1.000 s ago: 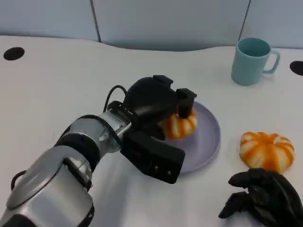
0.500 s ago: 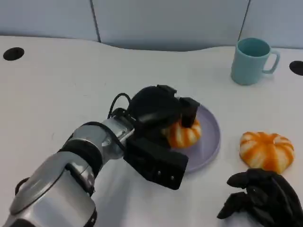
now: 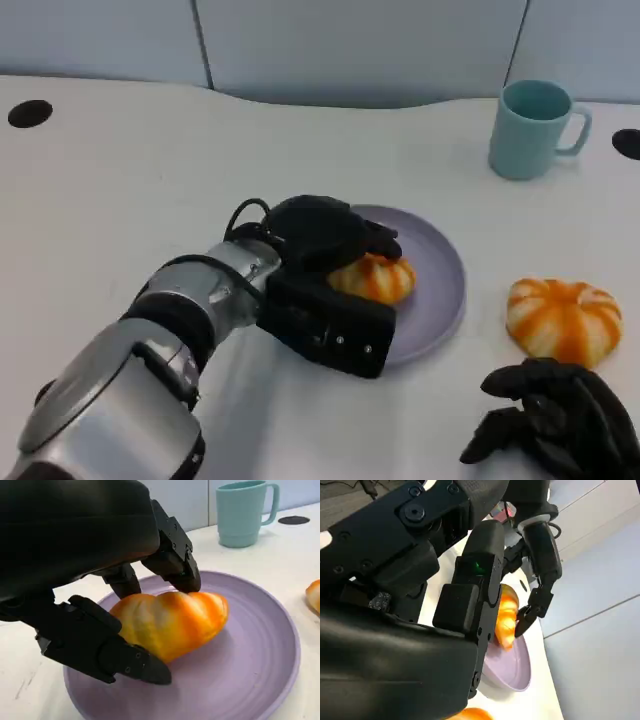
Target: Grasp the bread from the table and place it into the plate.
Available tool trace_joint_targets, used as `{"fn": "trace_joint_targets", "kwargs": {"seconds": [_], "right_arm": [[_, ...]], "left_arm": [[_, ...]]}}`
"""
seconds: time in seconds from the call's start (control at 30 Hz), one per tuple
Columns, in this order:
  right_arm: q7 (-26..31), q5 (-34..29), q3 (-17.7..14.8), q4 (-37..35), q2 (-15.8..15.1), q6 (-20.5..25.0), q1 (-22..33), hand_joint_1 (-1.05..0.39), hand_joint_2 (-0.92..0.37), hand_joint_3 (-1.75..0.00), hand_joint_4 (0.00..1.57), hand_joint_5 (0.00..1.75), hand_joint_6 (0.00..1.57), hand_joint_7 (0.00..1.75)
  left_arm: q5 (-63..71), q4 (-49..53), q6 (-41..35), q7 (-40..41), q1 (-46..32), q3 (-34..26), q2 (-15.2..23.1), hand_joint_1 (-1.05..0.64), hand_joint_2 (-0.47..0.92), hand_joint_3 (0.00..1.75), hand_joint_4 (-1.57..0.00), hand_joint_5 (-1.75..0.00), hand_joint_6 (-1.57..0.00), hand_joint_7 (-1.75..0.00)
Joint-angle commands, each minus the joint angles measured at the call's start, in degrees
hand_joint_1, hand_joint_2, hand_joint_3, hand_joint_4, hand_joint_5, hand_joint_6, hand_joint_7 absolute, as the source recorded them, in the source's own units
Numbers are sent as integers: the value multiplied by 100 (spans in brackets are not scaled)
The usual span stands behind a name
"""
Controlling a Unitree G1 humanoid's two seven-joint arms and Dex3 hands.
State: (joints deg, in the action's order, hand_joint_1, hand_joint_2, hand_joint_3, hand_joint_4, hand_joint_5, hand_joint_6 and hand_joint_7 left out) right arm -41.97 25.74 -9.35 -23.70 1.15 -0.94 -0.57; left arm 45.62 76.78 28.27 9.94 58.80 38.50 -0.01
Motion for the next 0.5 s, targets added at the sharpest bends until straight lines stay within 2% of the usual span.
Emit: {"fn": "trace_joint_targets", "kwargs": {"seconds": [0.03,0.1,0.23,0.33,0.5], "right_arm": [[-15,44,-41,-23,-78,-37,3,-96,-70,0,157,36,151,0],[-30,68,-47,-22,-80,-4,-3,-96,-69,0,157,36,151,0],[-44,16,-49,-84,-84,-125,-22,-95,-70,-1,157,36,151,0],[-5,28,-52,-51,-83,-56,-25,-96,-70,0,157,36,151,0],[-35,28,-71,-106,-87,-98,-51,-96,-70,0,157,36,151,0]], "left_arm": [[-30,-36,-77,-209,199,-30,111,-68,92,19,-21,-47,-38,-4],[-92,-39,-113,-319,218,-90,116,-71,92,19,-19,-45,-37,-3],[-205,-67,-154,-421,234,-226,139,-88,92,33,-9,-39,-24,0],[-293,-88,-146,-572,271,-308,187,-96,92,42,-3,-36,-17,0],[-453,-129,2,-532,235,-505,282,-99,92,46,-3,-36,-18,-2]]}}
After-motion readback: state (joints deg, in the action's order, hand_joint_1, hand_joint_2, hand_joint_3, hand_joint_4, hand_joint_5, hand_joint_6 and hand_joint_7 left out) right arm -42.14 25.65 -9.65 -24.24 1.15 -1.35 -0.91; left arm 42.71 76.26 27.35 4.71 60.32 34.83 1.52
